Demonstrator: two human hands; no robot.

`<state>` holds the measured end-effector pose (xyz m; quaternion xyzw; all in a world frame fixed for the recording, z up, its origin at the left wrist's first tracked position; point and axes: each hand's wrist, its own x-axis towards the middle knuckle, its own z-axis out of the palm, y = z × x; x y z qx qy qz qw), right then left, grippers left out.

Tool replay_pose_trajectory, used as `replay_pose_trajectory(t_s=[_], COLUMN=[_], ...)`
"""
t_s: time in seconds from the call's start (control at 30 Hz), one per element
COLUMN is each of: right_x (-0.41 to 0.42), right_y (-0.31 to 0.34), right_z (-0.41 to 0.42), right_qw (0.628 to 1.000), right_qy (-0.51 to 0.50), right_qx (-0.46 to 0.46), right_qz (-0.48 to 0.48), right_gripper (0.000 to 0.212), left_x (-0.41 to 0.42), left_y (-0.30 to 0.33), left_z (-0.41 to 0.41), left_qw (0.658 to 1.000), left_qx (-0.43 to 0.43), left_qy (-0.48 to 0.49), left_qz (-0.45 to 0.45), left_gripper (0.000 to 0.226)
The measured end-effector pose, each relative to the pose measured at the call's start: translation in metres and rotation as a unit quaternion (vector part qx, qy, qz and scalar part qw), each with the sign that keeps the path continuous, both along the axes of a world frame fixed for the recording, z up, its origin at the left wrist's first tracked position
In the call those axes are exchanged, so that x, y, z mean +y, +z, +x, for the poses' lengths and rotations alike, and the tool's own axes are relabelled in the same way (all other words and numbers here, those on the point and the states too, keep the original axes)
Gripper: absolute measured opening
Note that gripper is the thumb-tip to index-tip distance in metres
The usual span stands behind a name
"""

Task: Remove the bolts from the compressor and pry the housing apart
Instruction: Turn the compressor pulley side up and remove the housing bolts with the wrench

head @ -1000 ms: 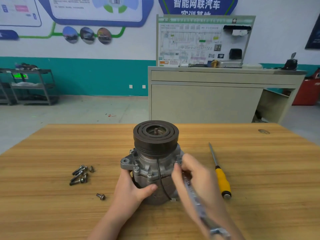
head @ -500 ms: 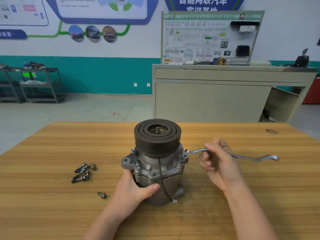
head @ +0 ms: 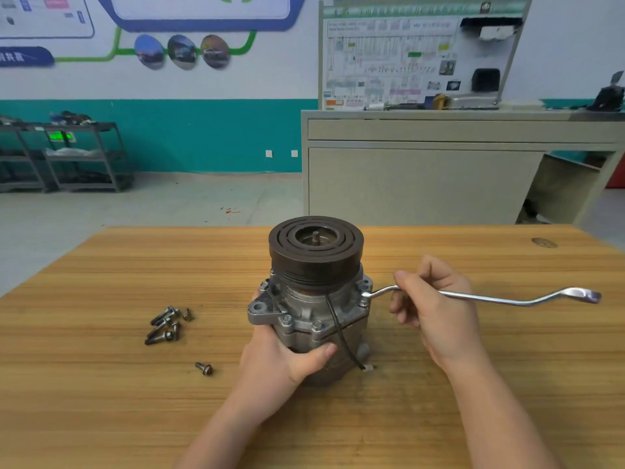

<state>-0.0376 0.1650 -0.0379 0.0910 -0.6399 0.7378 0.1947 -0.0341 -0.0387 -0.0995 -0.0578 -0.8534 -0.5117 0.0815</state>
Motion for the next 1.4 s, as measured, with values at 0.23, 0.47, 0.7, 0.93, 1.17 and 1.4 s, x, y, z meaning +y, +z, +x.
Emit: replay_pose_trajectory(t_s=[0.23, 0.47, 0.7, 0.93, 1.17, 1.4], right_x=[-0.011, -0.056, -0.050, -0.031, -0.055, -0.058], right_y=[-0.005, 0.010, -0.003, -0.007, -0.008, -0.018], right_z=[0.004, 0.011, 0.006, -0.005, 0.004, 0.002], right_qw=[0.980, 0.873, 0.870, 0.900, 0.849, 0.863], right_qy=[-0.125, -0.257, -0.289, -0.240, -0.308, -0.283], right_qx=[0.061, 0.120, 0.152, 0.152, 0.190, 0.231], right_qz=[0.141, 0.396, 0.370, 0.330, 0.385, 0.349], right_gripper=[0.028, 0.031, 0.032, 0.032, 0.047, 0.042], left_x=[0.000, 0.002, -0.003, 0.002, 0.002, 0.015], left_y=[-0.002, 0.015, 0.012, 0.017, 0.018, 0.013], left_z=[-0.017, -0.041, -0.043, -0.038, -0.032, -0.030], left_qw=[1.000, 0.993, 0.992, 0.985, 0.974, 0.986], left_qx=[-0.018, -0.068, -0.047, -0.009, 0.074, 0.131], left_qy=[-0.012, -0.090, -0.103, -0.049, 0.045, 0.053], left_qz=[-0.013, 0.036, 0.049, 0.162, 0.210, 0.092], left_gripper=[0.103, 0.106, 0.105, 0.124, 0.108, 0.121])
